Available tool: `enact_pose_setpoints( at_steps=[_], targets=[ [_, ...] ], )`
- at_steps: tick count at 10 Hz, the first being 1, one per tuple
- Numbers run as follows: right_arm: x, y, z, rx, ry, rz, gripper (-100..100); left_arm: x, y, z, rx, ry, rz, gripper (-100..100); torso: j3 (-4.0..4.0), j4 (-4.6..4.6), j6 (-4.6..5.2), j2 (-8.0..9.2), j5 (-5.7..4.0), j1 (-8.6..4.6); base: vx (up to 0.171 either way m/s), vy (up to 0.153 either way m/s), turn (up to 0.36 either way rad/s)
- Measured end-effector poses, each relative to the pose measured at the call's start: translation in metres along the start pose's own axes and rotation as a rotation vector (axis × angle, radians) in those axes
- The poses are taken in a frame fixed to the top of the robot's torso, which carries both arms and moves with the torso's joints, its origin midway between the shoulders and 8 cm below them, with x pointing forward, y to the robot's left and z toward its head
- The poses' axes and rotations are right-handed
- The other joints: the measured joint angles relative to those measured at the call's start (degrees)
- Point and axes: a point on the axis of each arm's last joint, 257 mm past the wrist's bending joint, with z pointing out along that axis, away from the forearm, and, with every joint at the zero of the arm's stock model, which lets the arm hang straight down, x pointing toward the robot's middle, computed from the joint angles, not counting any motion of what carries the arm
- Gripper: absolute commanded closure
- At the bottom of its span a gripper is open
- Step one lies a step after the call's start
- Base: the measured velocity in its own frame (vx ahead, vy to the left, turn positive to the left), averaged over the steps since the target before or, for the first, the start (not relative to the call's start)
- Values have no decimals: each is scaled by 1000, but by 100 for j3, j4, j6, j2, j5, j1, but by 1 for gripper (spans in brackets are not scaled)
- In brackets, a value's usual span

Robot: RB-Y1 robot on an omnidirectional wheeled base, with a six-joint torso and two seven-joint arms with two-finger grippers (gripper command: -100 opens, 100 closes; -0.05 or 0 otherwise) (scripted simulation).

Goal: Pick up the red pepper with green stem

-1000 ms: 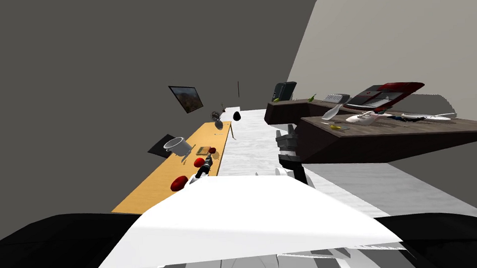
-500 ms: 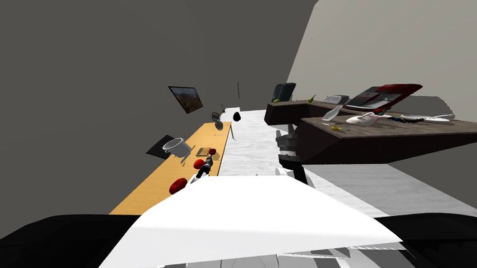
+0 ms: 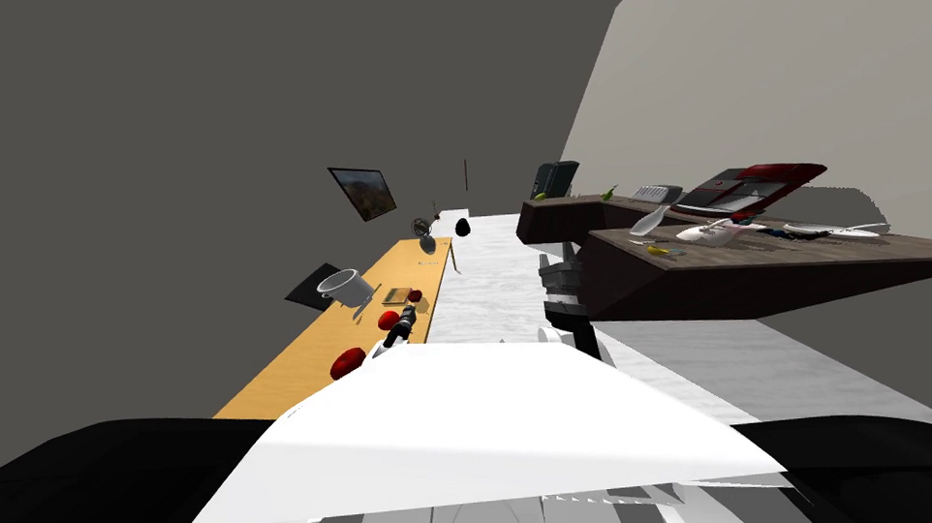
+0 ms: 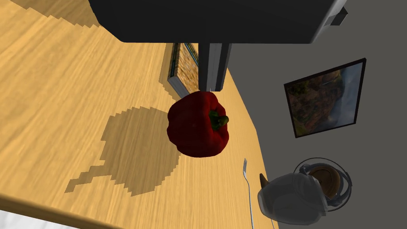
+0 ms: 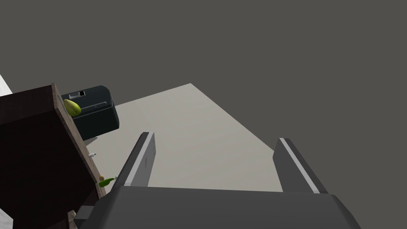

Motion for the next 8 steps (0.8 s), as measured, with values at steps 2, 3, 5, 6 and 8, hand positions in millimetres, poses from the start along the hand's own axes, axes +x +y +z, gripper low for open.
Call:
enact_pose_setpoints(
  at_steps=[2,3,5,6,8],
  targets=[
    [0,0,0,0,0,0,0,-17,4,-3,-17,-18,-12,-100,-21,-7,1,-39,0,6,117,19,-86],
    [0,0,0,0,0,0,0,-23,7,-3,-22,-24,-17,-100,-24,-9,0,-41,2,9,143,7,-145],
    [0,0,0,0,0,0,0,-37,11,-2,-31,-37,-26,0,-21,-8,-1,-34,1,2,42,4,-13],
    [0,0,0,0,0,0,0,-37,11,-2,-31,-37,-26,-100,-9,-4,0,-14,0,0,46,25,-4],
    [0,0,0,0,0,0,0,-32,16,1,-30,-38,-29,-100,-14,-5,0,-25,3,15,52,38,-6]
  ],
)
